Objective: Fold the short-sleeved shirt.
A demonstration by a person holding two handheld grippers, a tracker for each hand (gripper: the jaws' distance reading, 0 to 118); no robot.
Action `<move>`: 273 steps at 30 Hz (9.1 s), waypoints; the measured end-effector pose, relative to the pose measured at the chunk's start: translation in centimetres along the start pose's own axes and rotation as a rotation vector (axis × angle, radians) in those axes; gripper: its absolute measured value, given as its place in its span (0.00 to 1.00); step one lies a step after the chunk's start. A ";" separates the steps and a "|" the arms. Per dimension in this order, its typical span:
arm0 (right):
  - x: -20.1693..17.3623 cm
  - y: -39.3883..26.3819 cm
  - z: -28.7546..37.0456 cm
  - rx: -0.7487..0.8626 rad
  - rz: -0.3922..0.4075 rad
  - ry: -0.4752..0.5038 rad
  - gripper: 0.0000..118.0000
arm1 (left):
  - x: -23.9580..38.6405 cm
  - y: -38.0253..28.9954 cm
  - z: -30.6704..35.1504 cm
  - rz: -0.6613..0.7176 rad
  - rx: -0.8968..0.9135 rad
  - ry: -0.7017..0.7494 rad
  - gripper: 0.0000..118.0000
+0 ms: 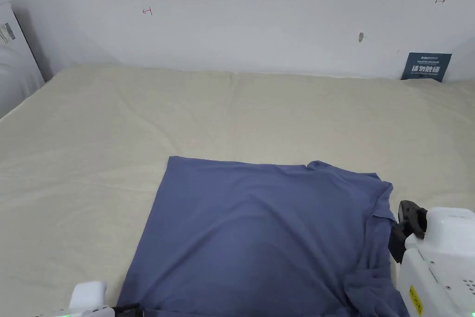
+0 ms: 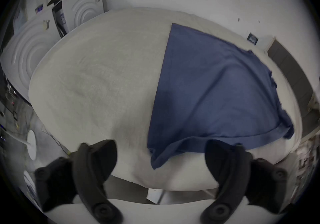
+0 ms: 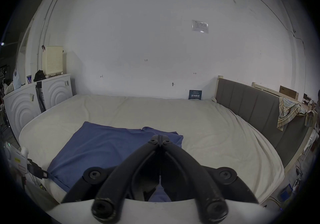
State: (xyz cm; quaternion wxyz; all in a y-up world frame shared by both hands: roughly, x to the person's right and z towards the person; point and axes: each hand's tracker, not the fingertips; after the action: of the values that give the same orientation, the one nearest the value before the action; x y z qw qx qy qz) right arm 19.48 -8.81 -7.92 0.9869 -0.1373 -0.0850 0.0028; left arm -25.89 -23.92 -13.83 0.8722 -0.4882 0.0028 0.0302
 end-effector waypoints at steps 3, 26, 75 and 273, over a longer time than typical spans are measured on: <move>0.2 -0.3 0.1 -0.012 0.002 -0.007 0.00 | 0.9 -0.6 -1.5 -0.039 -0.028 -0.027 0.46; 4.7 -15.6 -3.6 -0.615 -0.114 -0.016 0.24 | 2.3 0.8 1.8 -0.016 0.115 -0.141 0.07; 3.6 5.0 -6.5 0.014 -0.082 -0.005 0.77 | 9.4 17.5 9.0 -0.112 0.614 -0.220 0.80; 10.1 -11.1 -1.9 -0.605 -0.255 0.072 0.01 | -1.9 5.3 1.0 0.073 -0.020 -0.141 0.02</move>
State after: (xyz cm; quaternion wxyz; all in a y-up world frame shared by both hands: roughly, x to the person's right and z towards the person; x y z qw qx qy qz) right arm 29.54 -19.77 -5.06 0.8961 -0.4126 -0.0636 -0.1509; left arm -28.08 -20.37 -17.74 0.8636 -0.4932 -0.0412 0.0961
